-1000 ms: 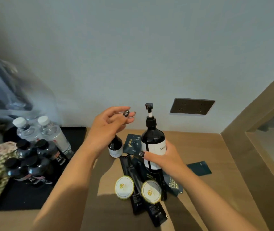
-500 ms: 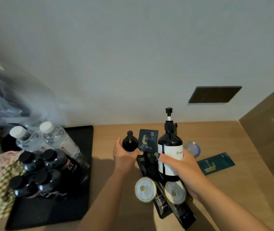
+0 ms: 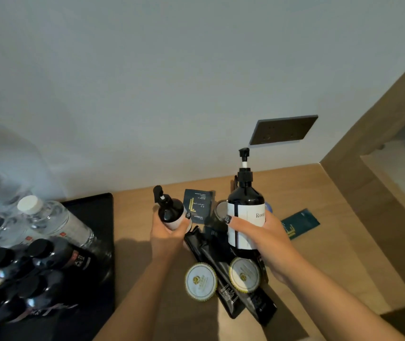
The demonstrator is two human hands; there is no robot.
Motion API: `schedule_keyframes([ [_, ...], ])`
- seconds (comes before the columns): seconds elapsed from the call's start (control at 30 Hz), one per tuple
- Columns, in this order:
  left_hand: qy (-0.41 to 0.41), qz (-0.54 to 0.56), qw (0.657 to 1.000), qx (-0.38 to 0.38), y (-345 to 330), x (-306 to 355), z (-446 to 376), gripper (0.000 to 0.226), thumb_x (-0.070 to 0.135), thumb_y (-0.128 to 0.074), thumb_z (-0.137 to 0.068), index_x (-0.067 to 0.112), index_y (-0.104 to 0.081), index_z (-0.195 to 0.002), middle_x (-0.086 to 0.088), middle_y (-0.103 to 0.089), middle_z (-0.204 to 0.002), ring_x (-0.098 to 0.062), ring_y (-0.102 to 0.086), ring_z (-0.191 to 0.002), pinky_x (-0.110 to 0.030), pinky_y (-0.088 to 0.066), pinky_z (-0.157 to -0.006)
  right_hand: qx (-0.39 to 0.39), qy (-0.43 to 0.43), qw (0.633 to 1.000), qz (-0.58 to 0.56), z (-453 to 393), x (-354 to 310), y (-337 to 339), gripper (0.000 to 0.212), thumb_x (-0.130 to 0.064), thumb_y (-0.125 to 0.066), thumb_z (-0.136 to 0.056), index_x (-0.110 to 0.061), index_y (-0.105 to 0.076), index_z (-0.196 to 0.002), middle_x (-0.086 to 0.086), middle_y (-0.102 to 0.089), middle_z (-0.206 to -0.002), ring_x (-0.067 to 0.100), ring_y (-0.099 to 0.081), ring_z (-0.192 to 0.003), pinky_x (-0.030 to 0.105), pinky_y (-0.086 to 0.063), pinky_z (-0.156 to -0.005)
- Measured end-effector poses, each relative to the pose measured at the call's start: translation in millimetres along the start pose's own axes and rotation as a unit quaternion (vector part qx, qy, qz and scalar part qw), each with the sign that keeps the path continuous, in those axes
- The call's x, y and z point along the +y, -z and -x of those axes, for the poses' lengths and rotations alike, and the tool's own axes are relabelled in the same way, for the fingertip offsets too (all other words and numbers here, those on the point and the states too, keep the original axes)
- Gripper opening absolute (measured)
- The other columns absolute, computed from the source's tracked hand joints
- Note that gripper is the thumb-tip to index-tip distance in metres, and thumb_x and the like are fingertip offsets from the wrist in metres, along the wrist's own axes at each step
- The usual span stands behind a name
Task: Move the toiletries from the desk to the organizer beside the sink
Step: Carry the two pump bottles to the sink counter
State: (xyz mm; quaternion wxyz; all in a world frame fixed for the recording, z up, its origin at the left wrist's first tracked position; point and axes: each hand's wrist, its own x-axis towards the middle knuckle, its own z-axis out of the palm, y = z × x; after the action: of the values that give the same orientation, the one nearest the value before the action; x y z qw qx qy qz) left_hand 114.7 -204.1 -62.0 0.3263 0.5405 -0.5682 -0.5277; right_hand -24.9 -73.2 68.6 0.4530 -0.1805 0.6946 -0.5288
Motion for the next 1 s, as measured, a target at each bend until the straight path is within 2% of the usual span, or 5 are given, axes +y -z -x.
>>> schedule_keyframes([
  [0.2, -0.026, 0.116, 0.993, -0.025, -9.9, 58.5, 31.6, 0.052, 0.052, -0.075, -0.062, 0.046, -0.053, -0.109, 0.011, -0.067, -0.106, -0.012, -0.065, -0.098, -0.038, -0.053, -0.086, 0.034, 0.016, 0.998, -0.049, 15.7, -1.9, 20.9, 0.032, -0.022, -0.071, -0.079, -0.020, -0.060, -0.109, 0.019, -0.069, -0.105, 0.036, -0.068, -0.095, 0.047, -0.059, -0.079],
  [0.37, -0.021, 0.217, 0.968, -0.125, -27.3, 115.8, 73.2, 0.049, 0.043, -0.073, -0.077, 0.026, -0.055, -0.120, -0.004, -0.068, -0.114, -0.022, -0.064, -0.108, -0.040, -0.053, -0.090, 0.035, 0.042, 0.993, -0.108, 38.6, -7.7, 50.2, 0.035, -0.023, -0.072, -0.079, -0.013, -0.062, -0.110, 0.023, -0.070, -0.097, 0.039, -0.069, -0.087, 0.046, -0.058, -0.075],
  [0.57, 0.182, 0.449, 0.834, -0.266, -64.7, 169.9, 143.3, 0.060, 0.037, -0.064, -0.073, 0.006, -0.055, -0.123, -0.021, -0.069, -0.096, -0.031, -0.068, -0.087, -0.049, -0.052, -0.086, 0.058, 0.081, 0.984, -0.146, 86.7, -2.9, 115.1, 0.045, -0.029, -0.071, -0.066, -0.014, -0.064, -0.108, 0.019, -0.072, -0.095, 0.037, -0.070, -0.089, 0.050, -0.057, -0.076],
  [0.83, 0.215, 0.410, 0.807, -0.367, -133.5, 200.3, 243.8, 0.066, 0.036, -0.064, -0.070, 0.009, -0.054, -0.129, -0.018, -0.070, -0.106, -0.028, -0.071, -0.081, -0.040, -0.059, -0.067, 0.083, 0.121, 0.962, -0.230, 173.9, 9.3, 225.4, 0.057, -0.039, -0.077, -0.059, -0.017, -0.063, -0.110, 0.017, -0.073, -0.094, 0.033, -0.069, -0.074, 0.039, -0.058, -0.062],
  [1.0, 0.215, 0.403, 0.794, -0.401, -194.0, 207.9, 319.3, 0.068, 0.033, -0.071, -0.066, 0.007, -0.054, -0.126, -0.019, -0.065, -0.093, -0.028, -0.065, -0.075, -0.041, -0.055, -0.067, 0.119, 0.119, 0.935, -0.313, 232.0, 22.4, 305.7, 0.053, -0.045, -0.055, -0.072, -0.010, -0.063, -0.111, 0.022, -0.070, -0.088, 0.032, -0.064, -0.064, 0.037, -0.054, -0.061],
])
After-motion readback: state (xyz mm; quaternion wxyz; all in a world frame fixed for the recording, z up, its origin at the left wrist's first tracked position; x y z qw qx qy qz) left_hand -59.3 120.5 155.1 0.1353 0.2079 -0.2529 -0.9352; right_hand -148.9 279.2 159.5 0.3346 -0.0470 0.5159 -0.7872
